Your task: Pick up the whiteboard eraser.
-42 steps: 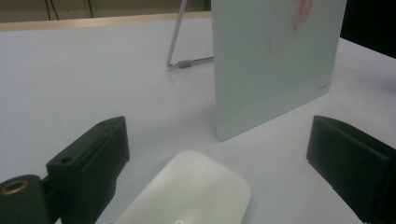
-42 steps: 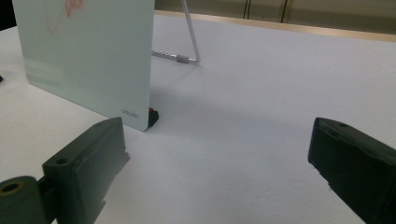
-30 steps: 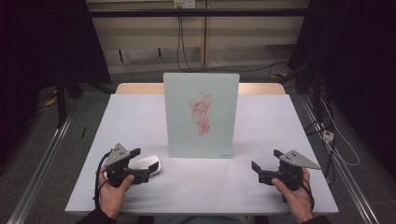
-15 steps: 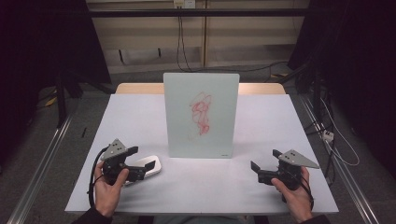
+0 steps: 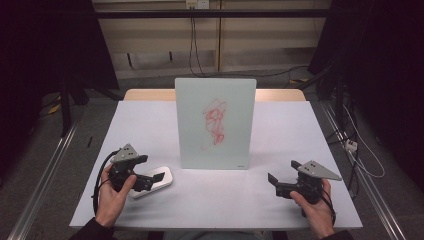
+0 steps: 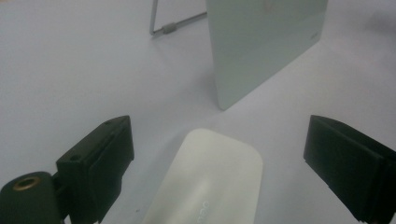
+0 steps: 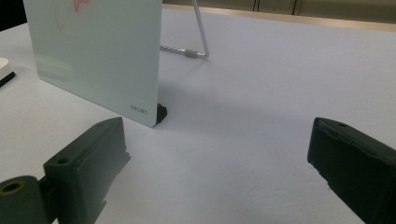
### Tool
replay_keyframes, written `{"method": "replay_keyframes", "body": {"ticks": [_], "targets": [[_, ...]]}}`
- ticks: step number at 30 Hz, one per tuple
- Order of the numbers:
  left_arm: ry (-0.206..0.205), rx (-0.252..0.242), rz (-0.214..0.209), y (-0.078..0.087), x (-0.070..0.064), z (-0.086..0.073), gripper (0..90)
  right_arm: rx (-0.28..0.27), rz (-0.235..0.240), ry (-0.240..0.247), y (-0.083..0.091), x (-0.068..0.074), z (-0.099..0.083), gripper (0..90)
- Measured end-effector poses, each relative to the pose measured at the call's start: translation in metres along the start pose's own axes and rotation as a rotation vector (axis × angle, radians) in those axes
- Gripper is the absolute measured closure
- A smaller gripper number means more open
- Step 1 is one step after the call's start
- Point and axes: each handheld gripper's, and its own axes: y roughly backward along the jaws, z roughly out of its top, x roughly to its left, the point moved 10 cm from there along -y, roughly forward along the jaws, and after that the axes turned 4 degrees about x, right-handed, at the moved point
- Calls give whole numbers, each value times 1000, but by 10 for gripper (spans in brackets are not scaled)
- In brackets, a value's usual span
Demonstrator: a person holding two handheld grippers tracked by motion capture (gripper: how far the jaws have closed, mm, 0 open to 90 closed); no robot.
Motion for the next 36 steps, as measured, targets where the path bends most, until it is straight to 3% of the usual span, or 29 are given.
{"method": "replay_keyframes", "body": {"ticks": [3,5,9,11,17,23,36], "targets": [[5,11,-51,2,-1,1,82,0,4,7,0,1,0,44],[-7,62,-47,1,1,-3,96,1,7,6,0,1,0,44],[-27,97,-76,-1,1,-4,90,10,14,-3,-1,3,-1,44],[-39,116,-59,-1,3,-5,92,6,17,3,-1,3,-1,45],[-119,196,-33,-3,5,-12,98,6,25,4,-1,5,-1,45],[-189,271,-85,-10,-2,-22,131,7,32,9,-2,6,0,44],[-195,333,-90,-15,4,-38,188,11,45,13,-3,9,-1,45]]}}
